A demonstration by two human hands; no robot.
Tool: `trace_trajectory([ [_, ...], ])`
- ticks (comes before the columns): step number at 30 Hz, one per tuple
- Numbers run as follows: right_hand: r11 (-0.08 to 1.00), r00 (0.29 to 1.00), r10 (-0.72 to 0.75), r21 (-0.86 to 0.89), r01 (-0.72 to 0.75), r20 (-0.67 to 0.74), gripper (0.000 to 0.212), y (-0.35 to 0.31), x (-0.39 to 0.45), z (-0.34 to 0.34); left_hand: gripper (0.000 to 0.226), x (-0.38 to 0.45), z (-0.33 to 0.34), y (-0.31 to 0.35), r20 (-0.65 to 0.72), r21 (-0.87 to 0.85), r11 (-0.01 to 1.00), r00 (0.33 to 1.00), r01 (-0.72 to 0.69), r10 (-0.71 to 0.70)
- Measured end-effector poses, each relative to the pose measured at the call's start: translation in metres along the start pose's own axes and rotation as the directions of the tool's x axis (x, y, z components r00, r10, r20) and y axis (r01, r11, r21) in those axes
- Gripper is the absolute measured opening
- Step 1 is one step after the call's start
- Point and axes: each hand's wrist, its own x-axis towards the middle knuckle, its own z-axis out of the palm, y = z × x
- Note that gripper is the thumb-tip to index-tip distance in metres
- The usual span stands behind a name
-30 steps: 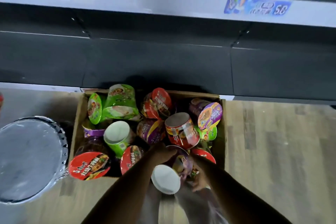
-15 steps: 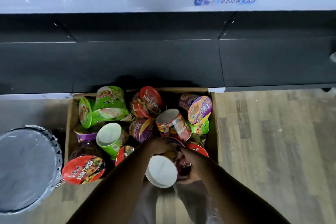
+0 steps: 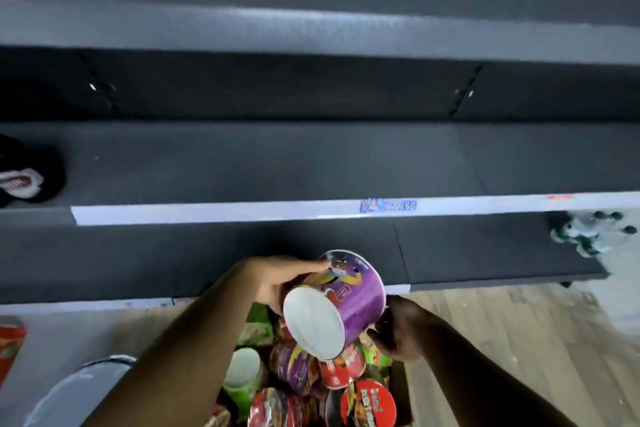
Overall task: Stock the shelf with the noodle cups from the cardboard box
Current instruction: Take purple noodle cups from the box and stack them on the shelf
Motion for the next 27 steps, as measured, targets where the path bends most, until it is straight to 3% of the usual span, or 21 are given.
trace_trajectory([
  [2,0.998,0.995,-0.052,-0.044,0.055,0.08,0.024,-0.02,-0.03,0.008,0.084,-0.049,-0.005,0.026,0.051,-0.064,0.995,0.995,-0.082,0.086],
  [5,0.973,0.941,-0.157,-0.118,0.2,0.301,0.025,-0.046,-0.065,0.025,0.04,-0.104,-0.014,0.055,0.116,-0.199,0.95,0.957,-0.241,0.267],
  [8,0.906,0.767,-0.236,-0.151,0.396,0.597,0.022,-0.077,-0.116,0.053,0.031,-0.144,-0.023,0.075,0.081,-0.372,0.853,0.902,-0.367,0.424],
  [11,0.779,0.547,-0.35,-0.088,0.621,0.76,0.067,-0.11,-0.161,0.088,0.036,-0.189,-0.032,0.092,0.023,-0.452,0.748,0.832,-0.487,0.555],
  [14,0.702,0.394,-0.471,0.065,0.71,0.789,0.064,-0.137,-0.205,0.124,0.043,-0.233,-0.046,0.111,-0.062,-0.465,0.635,0.738,-0.617,0.672],
  [17,0.629,0.288,-0.578,0.193,0.753,0.764,0.072,-0.153,-0.24,0.16,0.048,-0.276,-0.063,0.128,-0.138,-0.391,0.551,0.639,-0.737,0.756],
  [20,0.619,0.211,-0.596,0.276,0.735,0.775,0.083,-0.163,-0.265,0.193,0.05,-0.313,-0.087,0.143,-0.243,-0.18,0.514,0.544,-0.839,0.803],
  [23,0.623,0.179,-0.623,0.345,0.702,0.762,0.082,-0.17,-0.285,0.223,0.016,-0.345,-0.11,0.154,-0.38,0.072,0.474,0.415,-0.878,0.827],
  [27,0.557,0.193,-0.662,0.304,0.772,0.724,0.081,-0.181,-0.307,0.257,0.014,-0.373,-0.139,0.162,-0.51,0.197,0.426,0.279,-0.883,0.814],
])
